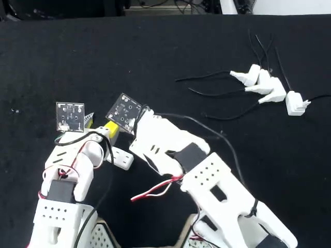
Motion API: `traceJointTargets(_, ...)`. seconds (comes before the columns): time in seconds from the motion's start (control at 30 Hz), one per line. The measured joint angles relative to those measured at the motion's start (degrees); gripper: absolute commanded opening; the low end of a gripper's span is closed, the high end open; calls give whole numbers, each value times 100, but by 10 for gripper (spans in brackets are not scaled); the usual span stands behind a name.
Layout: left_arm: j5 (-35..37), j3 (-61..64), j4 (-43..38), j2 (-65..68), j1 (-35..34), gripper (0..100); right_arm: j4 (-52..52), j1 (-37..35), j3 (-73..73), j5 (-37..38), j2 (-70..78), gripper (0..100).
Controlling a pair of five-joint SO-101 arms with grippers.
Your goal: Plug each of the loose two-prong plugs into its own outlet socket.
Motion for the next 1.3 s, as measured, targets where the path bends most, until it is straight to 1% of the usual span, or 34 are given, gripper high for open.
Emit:
traceJointTargets(0.13, 0, 0, 0, 0, -18, 249, 0, 0, 0, 0, 0, 11)
traceJointTargets(0.33, 0, 0, 0, 0, -18, 249, 0, 0, 0, -237, -9, 11)
traceJointTargets(0.57, -18, 62, 53, 35, 0, 249, 167, 9, -290, -281, -791, 11)
traceJointTargets(0.7, -26, 70, 62, 70, 9, 249, 176, 9, -290, -299, -835, 11)
traceJointTargets(0.83, -26, 70, 97, 70, 9, 249, 545, 9, -290, -273, -835, 12)
traceJointTargets(0.9, -26, 70, 237, 70, 18, 249, 844, 132, -202, -158, -835, 34)
traceJointTargets(0.97, -35, 70, 396, 70, 44, 249, 1011, 369, 26, -88, -835, 87)
traceJointTargets(1.03, -35, 70, 580, 70, 229, 249, 1125, 624, 70, -35, -721, 128)
traceJointTargets(1.1, -35, 70, 703, 70, 475, 249, 1310, 809, 70, 264, -396, 133)
traceJointTargets(1.2, -35, 237, 721, 70, 809, 249, 1688, 853, 62, 1222, 325, 133)
traceJointTargets(1.3, -35, 475, 527, 70, 905, 249, 1855, 897, -220, 2101, 1029, 133)
